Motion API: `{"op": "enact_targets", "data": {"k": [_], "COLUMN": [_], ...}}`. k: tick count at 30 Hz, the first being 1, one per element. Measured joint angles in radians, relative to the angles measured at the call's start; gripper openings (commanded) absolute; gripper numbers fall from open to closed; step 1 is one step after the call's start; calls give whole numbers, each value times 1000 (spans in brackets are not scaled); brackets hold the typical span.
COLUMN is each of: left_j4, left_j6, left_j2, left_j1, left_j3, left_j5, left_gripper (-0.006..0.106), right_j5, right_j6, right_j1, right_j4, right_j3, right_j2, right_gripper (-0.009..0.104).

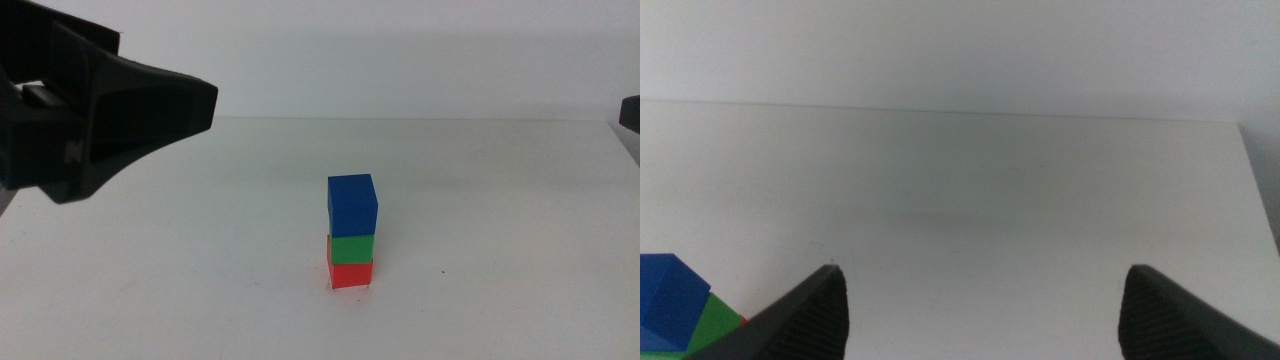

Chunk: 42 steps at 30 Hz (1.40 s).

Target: Stack red cubes first, then green, then blue cubes in a specific spot.

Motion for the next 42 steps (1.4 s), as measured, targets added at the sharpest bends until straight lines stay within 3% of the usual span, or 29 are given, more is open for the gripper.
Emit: {"op": "enact_targets", "data": {"k": [8,12,15,19,21,24,31,42], "left_j4": [22,24,39,32,-12,-58,-96,-112], "left_j6": [0,0,0,0,0,0,0,0], "left_j2": [-42,-143,-256,-418,-541,-636,-763,-859], "left_j1": [60,196,330,492,610,695,801,806], "left_j3": [122,331,538,774,897,988,1165,1250], "left_j5": [-99,-287,-441,-518,-528,-555,-701,-766], "left_gripper": [94,94,94,94,94,94,94,94], "right_j5": [0,-19,-126,-483,-560,-550,-533,-485], "right_j6": [-2,-2,-2,-2,-2,-2,-2,-2], "right_j1": [0,0,0,0,-2,-2,-2,-2], "right_j4": [21,142,216,156,122,39,-55,-150], "right_j3": [0,13,88,333,514,665,894,921], "right_j2": [-2,-15,-58,-176,-306,-460,-756,-933], "right_gripper": [93,93,93,93,93,93,93,93]}}
